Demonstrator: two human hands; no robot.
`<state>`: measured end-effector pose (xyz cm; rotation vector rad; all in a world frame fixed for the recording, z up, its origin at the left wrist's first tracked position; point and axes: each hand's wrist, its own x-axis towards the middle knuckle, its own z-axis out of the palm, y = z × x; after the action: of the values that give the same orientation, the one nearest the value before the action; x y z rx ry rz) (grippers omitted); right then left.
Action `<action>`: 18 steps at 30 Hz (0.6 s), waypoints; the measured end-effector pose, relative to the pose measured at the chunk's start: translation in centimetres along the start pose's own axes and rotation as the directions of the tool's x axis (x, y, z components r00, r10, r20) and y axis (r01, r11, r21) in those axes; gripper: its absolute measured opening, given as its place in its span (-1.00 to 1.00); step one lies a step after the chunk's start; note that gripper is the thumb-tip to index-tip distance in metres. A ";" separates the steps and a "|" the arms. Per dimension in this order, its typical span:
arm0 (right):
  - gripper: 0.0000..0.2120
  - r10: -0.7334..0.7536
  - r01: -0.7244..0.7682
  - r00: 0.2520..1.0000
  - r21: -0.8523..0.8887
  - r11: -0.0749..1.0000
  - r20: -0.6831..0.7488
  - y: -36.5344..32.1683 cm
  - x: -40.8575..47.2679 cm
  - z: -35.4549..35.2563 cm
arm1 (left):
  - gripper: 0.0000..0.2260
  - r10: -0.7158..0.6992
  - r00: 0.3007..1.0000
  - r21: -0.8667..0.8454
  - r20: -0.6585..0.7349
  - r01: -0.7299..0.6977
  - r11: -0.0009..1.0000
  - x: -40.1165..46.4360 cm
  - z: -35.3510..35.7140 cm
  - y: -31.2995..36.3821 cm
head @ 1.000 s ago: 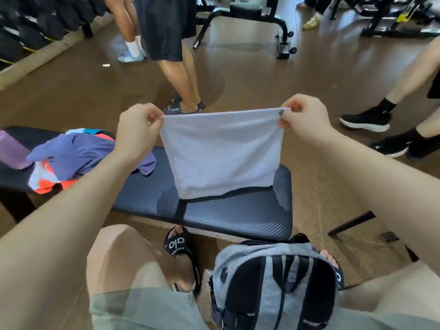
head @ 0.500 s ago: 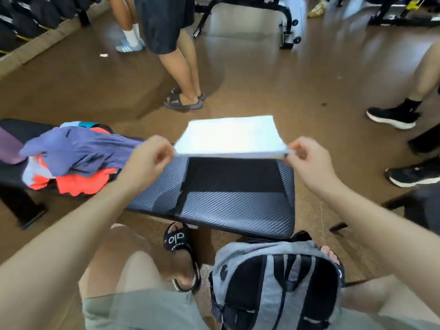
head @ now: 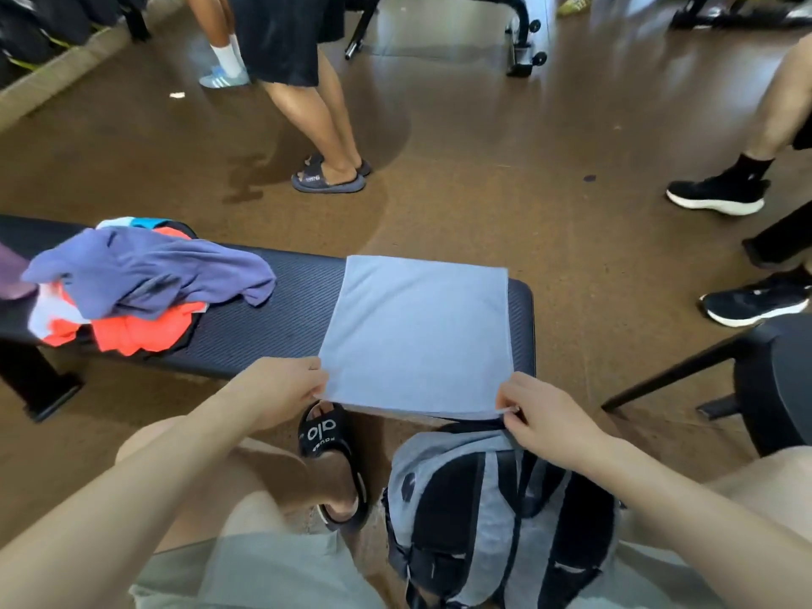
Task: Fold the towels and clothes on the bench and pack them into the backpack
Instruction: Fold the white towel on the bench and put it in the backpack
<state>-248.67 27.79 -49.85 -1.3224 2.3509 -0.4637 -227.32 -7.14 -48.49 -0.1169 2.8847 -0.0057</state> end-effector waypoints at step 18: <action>-0.81 0.407 -0.342 0.906 0.363 0.867 -0.117 1.4 9.8 -6.1 | -0.69 0.189 0.959 -0.072 -0.210 -0.208 0.976 5.9 -1.0 17.1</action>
<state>-257.36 20.57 -47.01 -0.6656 2.4605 -0.8493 -234.60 9.40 -49.25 0.1673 3.0866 0.1640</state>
